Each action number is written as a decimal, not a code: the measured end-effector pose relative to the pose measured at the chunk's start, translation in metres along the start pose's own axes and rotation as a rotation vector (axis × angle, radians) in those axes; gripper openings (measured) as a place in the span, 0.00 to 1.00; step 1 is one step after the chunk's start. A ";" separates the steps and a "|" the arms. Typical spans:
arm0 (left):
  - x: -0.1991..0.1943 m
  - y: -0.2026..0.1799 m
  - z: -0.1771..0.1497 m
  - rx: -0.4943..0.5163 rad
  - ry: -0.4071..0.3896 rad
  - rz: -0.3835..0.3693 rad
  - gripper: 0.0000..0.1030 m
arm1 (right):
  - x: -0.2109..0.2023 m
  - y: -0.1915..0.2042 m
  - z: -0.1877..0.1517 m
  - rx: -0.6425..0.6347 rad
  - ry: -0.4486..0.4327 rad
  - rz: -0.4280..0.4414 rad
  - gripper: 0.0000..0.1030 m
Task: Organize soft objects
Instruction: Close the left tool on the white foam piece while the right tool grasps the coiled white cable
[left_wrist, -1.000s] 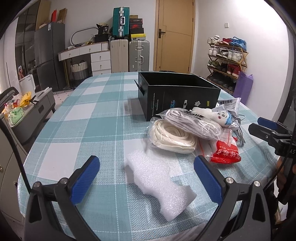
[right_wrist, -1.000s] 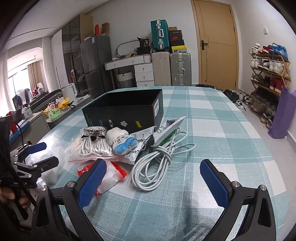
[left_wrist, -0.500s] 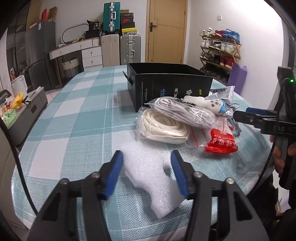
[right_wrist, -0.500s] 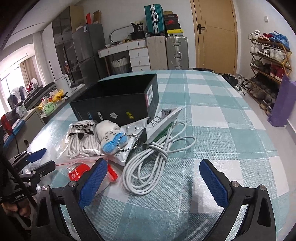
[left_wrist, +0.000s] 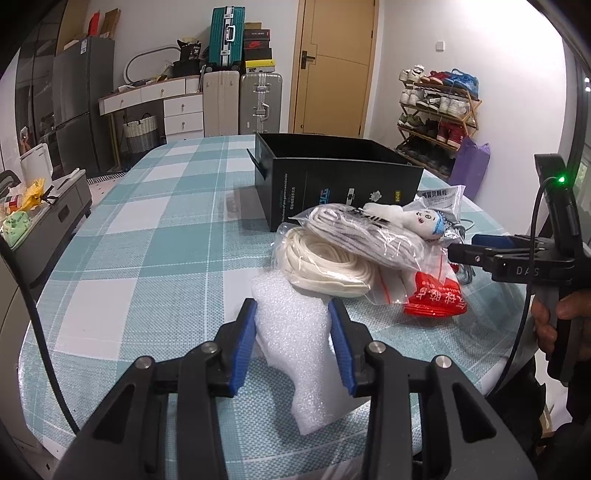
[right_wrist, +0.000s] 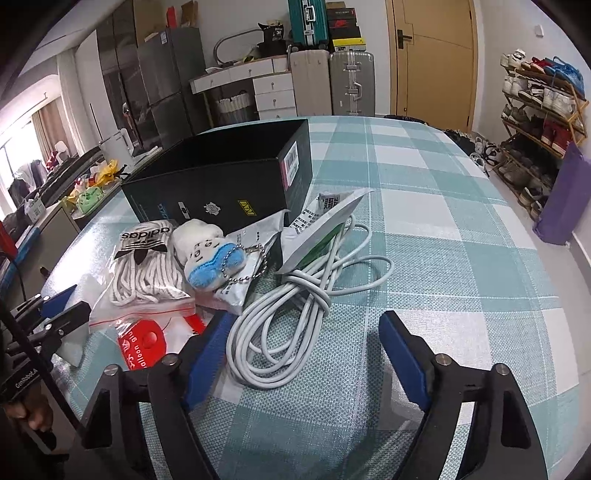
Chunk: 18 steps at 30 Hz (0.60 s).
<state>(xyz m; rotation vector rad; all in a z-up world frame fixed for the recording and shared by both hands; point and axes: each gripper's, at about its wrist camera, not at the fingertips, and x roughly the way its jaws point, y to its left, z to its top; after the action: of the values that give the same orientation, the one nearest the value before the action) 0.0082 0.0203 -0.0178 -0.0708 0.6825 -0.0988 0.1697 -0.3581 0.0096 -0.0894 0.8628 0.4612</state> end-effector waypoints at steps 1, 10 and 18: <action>0.000 0.000 0.000 0.001 -0.002 0.001 0.36 | 0.001 0.000 0.001 0.000 0.005 -0.001 0.77; -0.006 0.000 0.008 0.002 -0.032 0.011 0.37 | 0.011 0.000 0.008 -0.004 0.029 0.023 0.66; -0.008 0.002 0.010 0.000 -0.040 0.020 0.37 | 0.008 0.000 0.005 -0.018 0.006 0.016 0.47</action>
<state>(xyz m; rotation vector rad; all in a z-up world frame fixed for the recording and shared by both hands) 0.0086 0.0239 -0.0057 -0.0660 0.6436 -0.0779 0.1775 -0.3536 0.0071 -0.1001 0.8657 0.4836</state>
